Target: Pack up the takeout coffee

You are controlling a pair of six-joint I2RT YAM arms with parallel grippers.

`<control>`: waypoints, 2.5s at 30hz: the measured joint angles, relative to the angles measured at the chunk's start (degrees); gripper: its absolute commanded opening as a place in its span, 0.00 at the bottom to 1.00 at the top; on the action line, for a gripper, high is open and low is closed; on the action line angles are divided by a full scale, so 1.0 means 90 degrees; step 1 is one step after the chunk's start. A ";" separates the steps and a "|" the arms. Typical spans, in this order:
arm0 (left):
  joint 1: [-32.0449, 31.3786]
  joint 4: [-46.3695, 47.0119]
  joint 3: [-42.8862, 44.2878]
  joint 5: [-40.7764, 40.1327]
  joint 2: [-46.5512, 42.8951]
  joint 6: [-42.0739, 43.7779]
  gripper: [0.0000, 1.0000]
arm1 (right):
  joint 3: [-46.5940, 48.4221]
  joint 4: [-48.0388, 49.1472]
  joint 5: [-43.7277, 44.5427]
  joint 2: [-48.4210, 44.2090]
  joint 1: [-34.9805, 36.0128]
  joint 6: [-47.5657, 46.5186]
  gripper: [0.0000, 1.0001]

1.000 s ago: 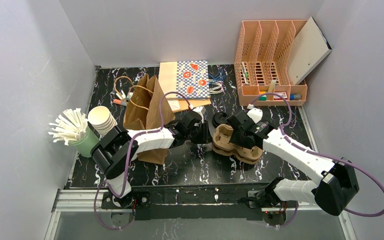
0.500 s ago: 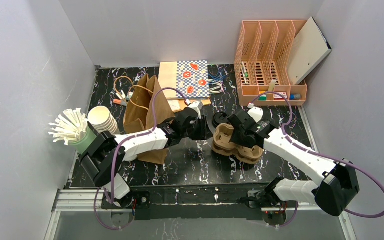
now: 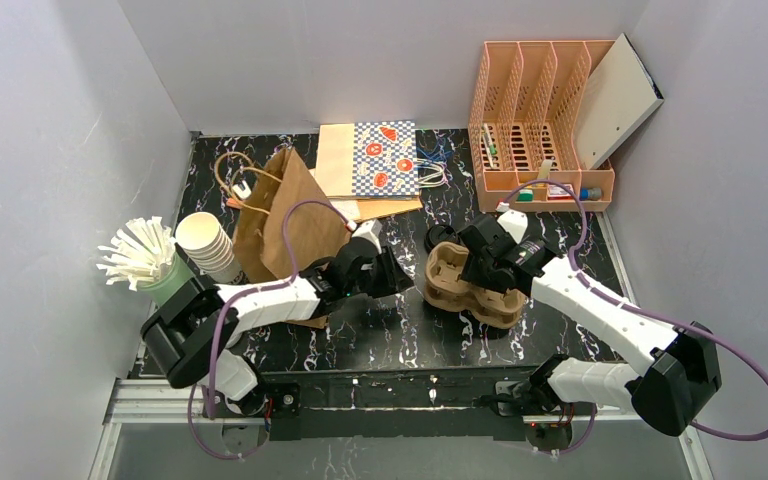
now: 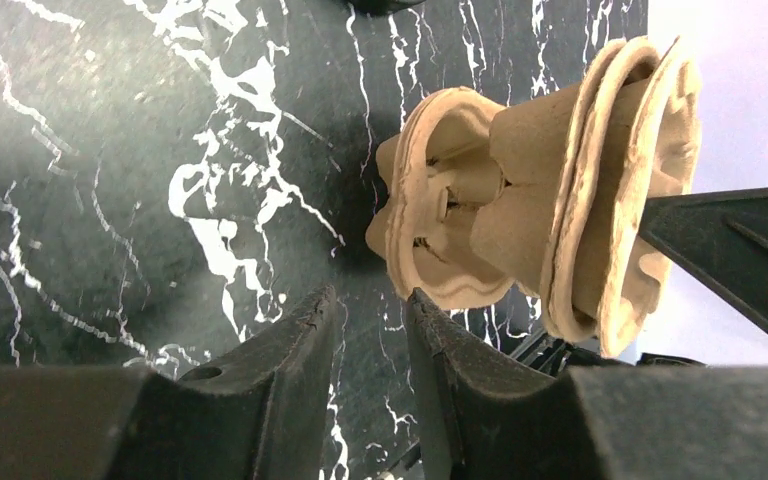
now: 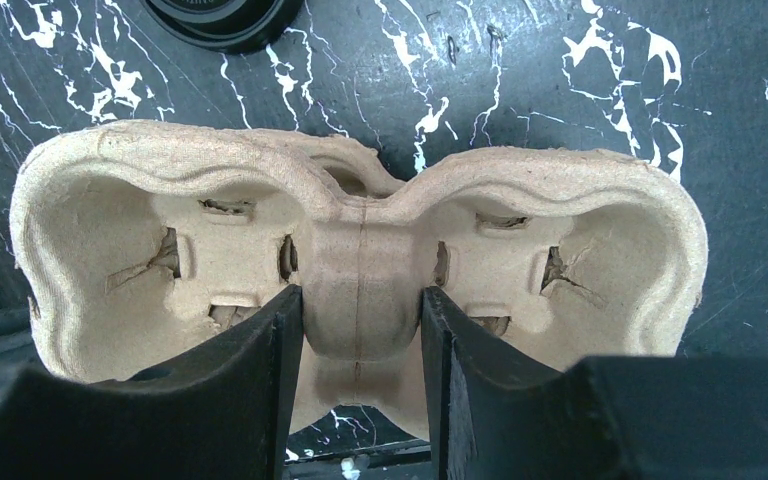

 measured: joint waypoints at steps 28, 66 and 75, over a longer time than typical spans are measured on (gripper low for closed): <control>-0.0335 0.1649 -0.0561 0.0119 -0.0323 -0.1027 0.22 | -0.0073 0.0107 -0.0090 -0.0053 -0.0085 -0.0024 0.47; -0.0333 0.0962 0.0170 0.0056 0.0529 -0.0743 0.00 | 0.0051 -0.0153 -0.0585 -0.0216 -0.0172 -0.0214 0.53; -0.0359 0.0653 0.0274 0.0226 0.0512 -0.1083 0.00 | 0.0342 -0.0425 -0.0661 -0.0255 -0.0172 -0.0321 0.52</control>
